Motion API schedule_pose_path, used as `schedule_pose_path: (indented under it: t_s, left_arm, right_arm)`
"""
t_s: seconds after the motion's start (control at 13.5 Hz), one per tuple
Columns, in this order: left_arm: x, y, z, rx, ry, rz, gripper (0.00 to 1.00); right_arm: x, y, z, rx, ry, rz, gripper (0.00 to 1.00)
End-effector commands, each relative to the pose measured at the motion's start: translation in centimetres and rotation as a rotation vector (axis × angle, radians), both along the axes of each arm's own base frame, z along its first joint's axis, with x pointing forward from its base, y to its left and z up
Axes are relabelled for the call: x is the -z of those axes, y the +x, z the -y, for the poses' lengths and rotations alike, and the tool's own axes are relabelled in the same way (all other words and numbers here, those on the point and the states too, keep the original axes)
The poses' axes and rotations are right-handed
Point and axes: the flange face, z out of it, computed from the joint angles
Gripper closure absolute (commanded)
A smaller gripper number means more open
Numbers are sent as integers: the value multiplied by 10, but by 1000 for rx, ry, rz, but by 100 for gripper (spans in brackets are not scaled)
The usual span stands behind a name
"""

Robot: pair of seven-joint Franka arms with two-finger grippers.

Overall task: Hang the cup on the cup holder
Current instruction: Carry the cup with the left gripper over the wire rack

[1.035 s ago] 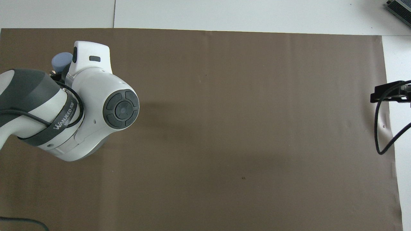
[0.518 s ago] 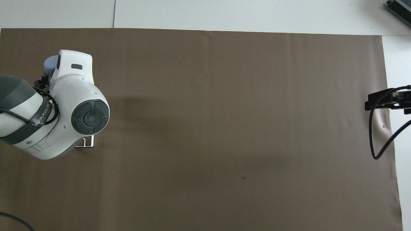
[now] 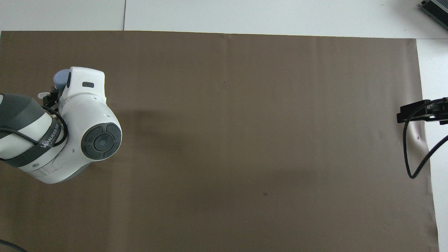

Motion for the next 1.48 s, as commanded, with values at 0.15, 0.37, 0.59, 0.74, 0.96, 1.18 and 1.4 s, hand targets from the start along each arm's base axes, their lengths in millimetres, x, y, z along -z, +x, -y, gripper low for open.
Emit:
schedule_pose_path:
  t_s: [0.15,0.37,0.59,0.74,0.96,1.18,1.4]
  left_arm:
    - [6,-8,-16,23,-24,15,100]
    - [4,-6,-16,42,-2,23,100]
    - [12,-10,-14,65,-13,12,100]
    - [15,-6,-29,67,-41,17,100]
    - [25,-12,-30,85,-55,1,100]
    - [34,-16,-37,99,-77,-9,100]
    - [35,-18,-36,112,-66,-22,82]
  right_arm:
    - [0,-6,6,-16,-9,14,0]
    - [0,-6,6,-14,-7,16,0]
    - [0,-6,6,-13,-7,16,0]
    - [0,-6,5,-12,-20,8,0]
    - [3,-7,5,11,-13,3,0]
    - [10,-9,5,9,-11,-7,0]
    - [10,-11,9,12,-11,-11,0]
